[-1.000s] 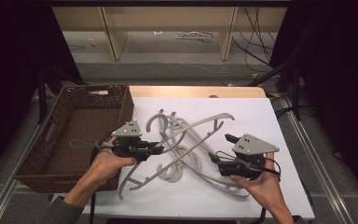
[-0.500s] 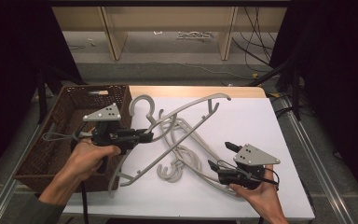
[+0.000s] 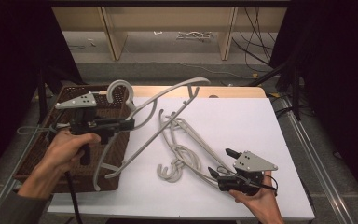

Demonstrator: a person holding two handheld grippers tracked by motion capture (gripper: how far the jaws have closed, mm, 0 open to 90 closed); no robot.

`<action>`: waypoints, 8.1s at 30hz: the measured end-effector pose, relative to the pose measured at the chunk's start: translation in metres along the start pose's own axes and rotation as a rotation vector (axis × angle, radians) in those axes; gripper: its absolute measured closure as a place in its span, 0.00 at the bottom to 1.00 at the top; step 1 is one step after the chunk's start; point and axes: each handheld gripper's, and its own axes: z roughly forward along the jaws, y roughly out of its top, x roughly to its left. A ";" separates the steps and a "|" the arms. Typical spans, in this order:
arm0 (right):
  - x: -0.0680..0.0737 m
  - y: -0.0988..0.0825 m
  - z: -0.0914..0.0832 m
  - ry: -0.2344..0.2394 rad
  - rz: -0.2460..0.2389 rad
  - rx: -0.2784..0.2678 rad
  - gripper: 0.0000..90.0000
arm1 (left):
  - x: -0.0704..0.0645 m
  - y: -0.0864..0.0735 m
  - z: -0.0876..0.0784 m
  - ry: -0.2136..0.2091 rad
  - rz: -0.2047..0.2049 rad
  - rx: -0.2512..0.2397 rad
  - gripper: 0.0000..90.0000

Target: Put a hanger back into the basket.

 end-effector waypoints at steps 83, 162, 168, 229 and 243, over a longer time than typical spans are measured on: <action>-0.001 -0.013 0.005 0.028 0.003 0.063 0.22 | 0.170 -0.105 -0.064 0.429 -0.026 0.217 0.87; 0.008 -0.016 0.014 0.058 0.001 0.080 0.22 | -0.049 -0.120 0.036 0.110 0.077 -0.146 0.18; 0.006 -0.016 0.013 0.054 -0.004 0.070 0.22 | -0.046 -0.131 0.039 0.149 0.084 -0.162 0.18; 0.024 -0.007 0.103 0.137 -0.162 0.524 0.59 | -0.048 -0.162 0.047 0.207 0.190 -0.117 0.19; 0.025 -0.002 0.108 0.102 -0.190 0.628 0.71 | -0.047 -0.162 0.047 0.207 0.203 -0.115 0.20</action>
